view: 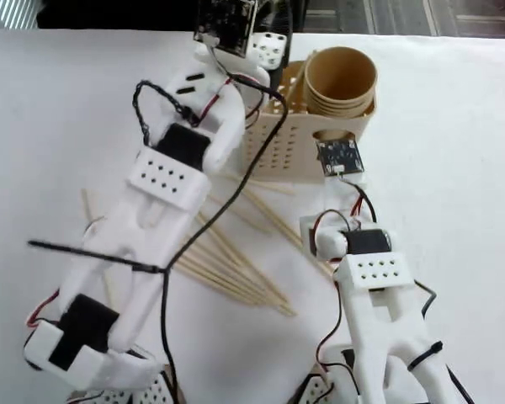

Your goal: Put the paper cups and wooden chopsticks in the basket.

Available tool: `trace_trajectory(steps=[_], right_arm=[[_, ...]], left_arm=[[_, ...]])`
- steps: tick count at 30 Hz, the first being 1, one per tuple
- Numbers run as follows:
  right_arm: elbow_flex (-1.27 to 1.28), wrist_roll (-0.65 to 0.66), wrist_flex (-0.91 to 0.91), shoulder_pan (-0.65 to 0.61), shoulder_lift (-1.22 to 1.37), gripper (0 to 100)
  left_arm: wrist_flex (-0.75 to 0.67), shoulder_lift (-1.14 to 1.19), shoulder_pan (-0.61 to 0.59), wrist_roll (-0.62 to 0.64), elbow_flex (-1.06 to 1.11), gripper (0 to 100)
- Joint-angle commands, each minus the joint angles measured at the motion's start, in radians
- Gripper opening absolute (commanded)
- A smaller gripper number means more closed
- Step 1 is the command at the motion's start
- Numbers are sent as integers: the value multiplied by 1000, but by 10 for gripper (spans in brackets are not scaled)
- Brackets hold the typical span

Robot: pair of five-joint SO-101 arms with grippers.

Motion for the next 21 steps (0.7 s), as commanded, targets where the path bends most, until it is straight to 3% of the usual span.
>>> trace_trajectory(steps=[1, 7, 15, 21], right_arm=[[-6, -2, -15, 5, -28, 18], [-6, -2, -15, 4, -28, 18], [-6, -2, -15, 4, -28, 18], [-6, -2, -15, 5, -28, 18]], left_arm=[[-20, 2, -48, 52, 17, 24], [166, -56, -64, 64, 61, 144], [301, -194, -85, 60, 61, 139], [525, -375, -140, 55, 71, 138]])
